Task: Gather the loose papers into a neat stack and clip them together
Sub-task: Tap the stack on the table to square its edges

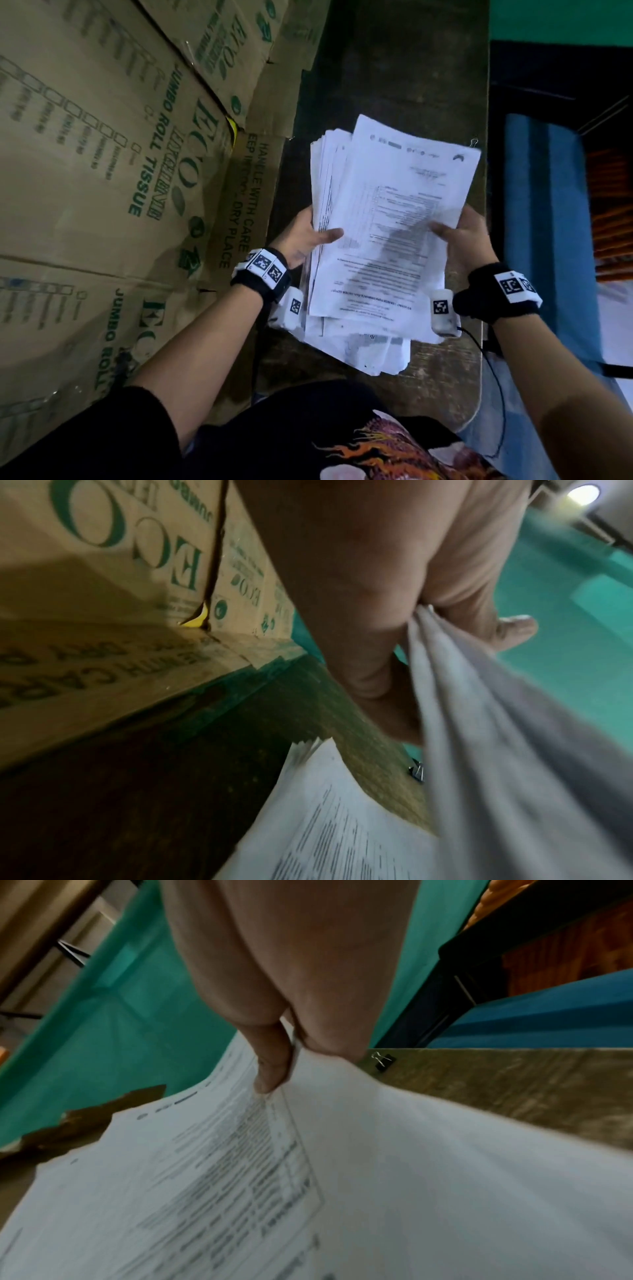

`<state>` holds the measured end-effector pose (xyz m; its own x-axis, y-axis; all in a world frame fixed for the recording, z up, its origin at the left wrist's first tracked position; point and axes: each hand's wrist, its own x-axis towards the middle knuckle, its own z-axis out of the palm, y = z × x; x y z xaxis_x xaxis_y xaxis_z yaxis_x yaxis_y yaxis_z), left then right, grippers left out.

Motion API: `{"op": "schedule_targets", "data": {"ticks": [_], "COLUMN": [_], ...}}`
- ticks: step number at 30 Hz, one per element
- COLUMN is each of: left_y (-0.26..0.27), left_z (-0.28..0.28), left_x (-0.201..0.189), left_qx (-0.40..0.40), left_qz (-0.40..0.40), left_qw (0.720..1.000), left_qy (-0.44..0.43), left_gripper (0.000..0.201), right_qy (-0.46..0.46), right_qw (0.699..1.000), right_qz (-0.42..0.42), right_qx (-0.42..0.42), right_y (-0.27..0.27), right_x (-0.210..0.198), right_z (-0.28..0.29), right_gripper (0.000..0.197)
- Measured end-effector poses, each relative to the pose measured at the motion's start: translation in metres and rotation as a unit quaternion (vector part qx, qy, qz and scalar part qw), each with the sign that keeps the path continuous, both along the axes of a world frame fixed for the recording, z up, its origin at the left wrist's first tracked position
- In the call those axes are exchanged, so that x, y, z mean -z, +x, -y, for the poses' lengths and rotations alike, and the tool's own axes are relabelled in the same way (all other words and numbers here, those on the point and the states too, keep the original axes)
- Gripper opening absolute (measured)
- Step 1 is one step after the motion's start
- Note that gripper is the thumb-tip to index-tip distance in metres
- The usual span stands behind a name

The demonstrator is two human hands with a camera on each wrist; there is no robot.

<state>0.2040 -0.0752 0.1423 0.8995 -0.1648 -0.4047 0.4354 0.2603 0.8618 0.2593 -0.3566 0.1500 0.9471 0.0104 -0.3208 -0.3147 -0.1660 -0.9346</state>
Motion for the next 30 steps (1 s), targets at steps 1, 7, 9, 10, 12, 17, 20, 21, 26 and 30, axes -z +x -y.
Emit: {"op": "schedule_targets", "data": {"ticks": [1, 7, 9, 10, 12, 17, 20, 21, 26, 30], "left_y": [-0.004, -0.019, -0.02, -0.02, -0.019, -0.009, -0.001, 0.001, 0.004, 0.015], "left_z": [0.001, 0.003, 0.0, -0.004, -0.017, -0.063, -0.094, -0.104, -0.13, -0.094], "left_x": [0.004, 0.023, 0.027, 0.032, 0.039, 0.018, -0.017, -0.036, -0.092, -0.061], "left_qx": [-0.002, -0.031, -0.064, -0.081, -0.106, -0.112, -0.162, -0.182, -0.17, -0.103], "left_qz": [-0.013, -0.09, -0.126, -0.133, -0.128, -0.05, 0.029, 0.047, 0.091, 0.039], "left_qw": [1.0, 0.993, 0.986, 0.982, 0.972, 0.96, 0.946, 0.942, 0.957, 0.97], "left_qy": [0.006, 0.076, 0.093, 0.108, 0.168, 0.253, 0.281, 0.278, 0.218, 0.215], "left_gripper": [0.051, 0.031, 0.029, 0.03, 0.043, 0.05, 0.018, 0.011, 0.014, 0.005], "right_qy": [-0.008, -0.182, -0.221, -0.24, -0.266, -0.29, -0.3, -0.307, -0.279, -0.123], "right_qw": [1.0, 0.981, 0.972, 0.967, 0.959, 0.952, 0.948, 0.945, 0.952, 0.98], "right_qz": [-0.017, -0.067, -0.082, -0.087, -0.093, -0.094, -0.108, -0.114, -0.126, -0.156], "right_qx": [-0.014, -0.026, 0.003, 0.016, 0.034, 0.022, 0.021, 0.013, -0.021, -0.011], "right_y": [-0.005, -0.022, -0.023, -0.023, -0.024, -0.025, -0.024, -0.023, -0.021, -0.025], "right_x": [0.001, 0.05, 0.063, 0.067, 0.069, 0.07, 0.068, 0.066, 0.058, 0.064], "right_z": [0.0, 0.001, 0.007, 0.01, 0.016, 0.025, 0.024, 0.022, -0.007, -0.024], "right_gripper": [0.03, 0.028, 0.026, 0.026, 0.028, 0.03, 0.029, 0.029, 0.028, 0.036]}}
